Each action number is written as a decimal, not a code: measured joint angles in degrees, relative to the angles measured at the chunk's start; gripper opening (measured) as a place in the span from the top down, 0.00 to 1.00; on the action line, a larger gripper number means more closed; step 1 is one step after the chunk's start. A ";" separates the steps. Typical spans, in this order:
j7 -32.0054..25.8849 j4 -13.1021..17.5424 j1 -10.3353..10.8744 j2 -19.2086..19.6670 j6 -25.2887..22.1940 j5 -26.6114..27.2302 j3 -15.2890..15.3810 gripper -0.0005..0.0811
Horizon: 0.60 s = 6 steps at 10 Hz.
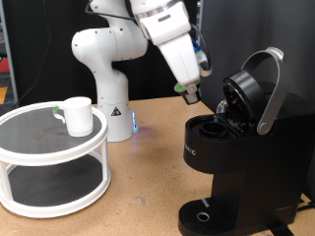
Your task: Make a cup of coffee with the keurig machine
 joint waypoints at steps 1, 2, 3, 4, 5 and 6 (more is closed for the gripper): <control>0.47 -0.35 0.21 0.05 0.93 0.13 0.68 0.40; 0.94 -0.64 0.38 0.11 1.47 0.19 1.33 0.40; 1.56 -1.01 0.45 0.18 2.27 0.19 2.03 0.40; 2.48 -1.51 0.50 0.28 3.51 0.19 2.78 0.40; 3.31 -2.04 0.59 0.44 4.88 0.19 3.51 0.40; 3.84 -2.46 0.62 0.73 6.16 0.19 4.16 0.40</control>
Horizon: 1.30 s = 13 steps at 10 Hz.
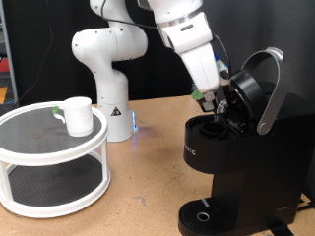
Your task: Make a cup of coffee with the keurig machine
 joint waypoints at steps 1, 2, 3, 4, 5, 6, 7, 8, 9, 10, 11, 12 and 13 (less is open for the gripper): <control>0.48 -0.29 0.00 0.37 1.12 0.00 0.53 0.40; 0.95 -0.47 0.00 0.77 2.04 -0.01 0.93 0.40; 1.28 -0.57 0.00 1.25 2.97 -0.12 1.27 0.40; 1.56 -0.62 0.00 1.91 3.73 -0.27 1.52 0.40; 1.66 -0.66 0.00 2.52 4.21 -0.35 1.68 0.40; 1.68 -0.69 0.00 3.06 4.71 -0.40 1.83 0.40; 1.68 -0.76 0.00 3.59 5.24 -0.44 1.96 0.40; 1.68 -0.88 0.00 3.94 5.68 -0.47 2.04 0.40; 1.68 -0.94 0.00 4.28 5.94 -0.48 2.09 0.40; 1.68 -0.98 0.00 4.67 6.18 -0.54 2.13 0.40; 1.68 -1.04 0.00 4.98 6.23 -0.73 2.17 0.40; 1.68 -1.16 0.00 5.20 6.23 -1.11 2.19 0.40; 1.79 -1.22 0.00 5.32 6.24 -1.46 2.28 0.40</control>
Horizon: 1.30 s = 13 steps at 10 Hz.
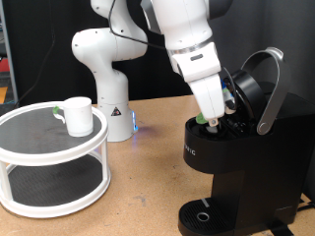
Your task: Make a cup of coffee with the keurig machine
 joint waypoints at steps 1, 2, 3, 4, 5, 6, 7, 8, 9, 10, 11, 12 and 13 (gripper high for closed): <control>0.18 0.00 0.00 0.10 0.03 -0.23 0.13 0.40; 0.34 0.00 0.00 0.29 0.16 -0.35 0.26 0.40; 0.46 0.00 0.00 0.57 0.43 -0.37 0.40 0.40; 0.66 0.01 0.00 0.81 0.76 -0.37 0.57 0.40; 1.07 0.01 0.00 0.96 1.08 -0.39 0.77 0.40; 1.52 0.01 0.00 1.14 1.45 -0.62 1.04 0.40; 1.78 0.00 0.00 1.35 1.70 -0.71 1.29 0.40; 1.81 0.01 0.00 1.48 1.78 -0.72 1.40 0.40; 1.81 -0.04 0.00 1.59 1.78 -0.72 1.43 0.38; 1.81 -0.10 0.00 1.82 1.78 -0.70 1.44 0.38; 1.67 -0.11 0.00 2.01 1.78 -0.48 1.44 0.19; 1.18 -0.14 -0.01 2.03 1.78 0.17 1.42 0.19; 0.17 -0.15 -0.04 1.96 1.78 1.25 1.27 0.04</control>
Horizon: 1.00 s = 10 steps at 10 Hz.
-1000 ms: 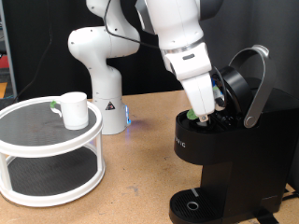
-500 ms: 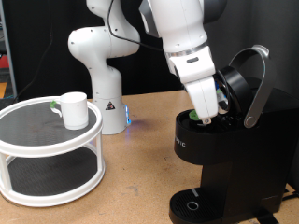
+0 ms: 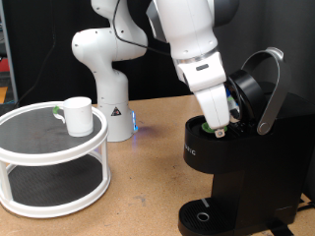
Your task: Make a cup of coffee with the keurig machine
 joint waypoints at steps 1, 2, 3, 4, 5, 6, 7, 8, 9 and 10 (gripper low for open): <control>-1.55 -0.08 -0.10 -0.32 -0.15 1.19 -0.31 0.04; -2.83 -0.18 -0.37 -1.15 -1.35 1.62 -0.78 0.01; -4.28 -0.23 -0.72 -2.33 -3.27 1.66 -1.47 0.01; -5.78 -0.36 -1.14 -3.78 -5.22 1.66 -2.24 0.01; -6.44 -0.60 -1.56 -5.23 -6.84 1.65 -2.89 0.01; -6.61 -1.20 -1.77 -6.39 -7.69 1.65 -3.09 0.01; -6.61 -1.23 -1.77 -6.28 -7.69 1.60 -3.08 0.01; -7.21 -1.25 -1.79 -6.25 -7.36 1.60 -3.14 0.01; -10.31 -1.23 -1.79 -6.42 -7.30 2.99 -3.55 0.01; -14.66 -1.05 -1.79 -6.89 -7.57 5.29 -4.41 0.01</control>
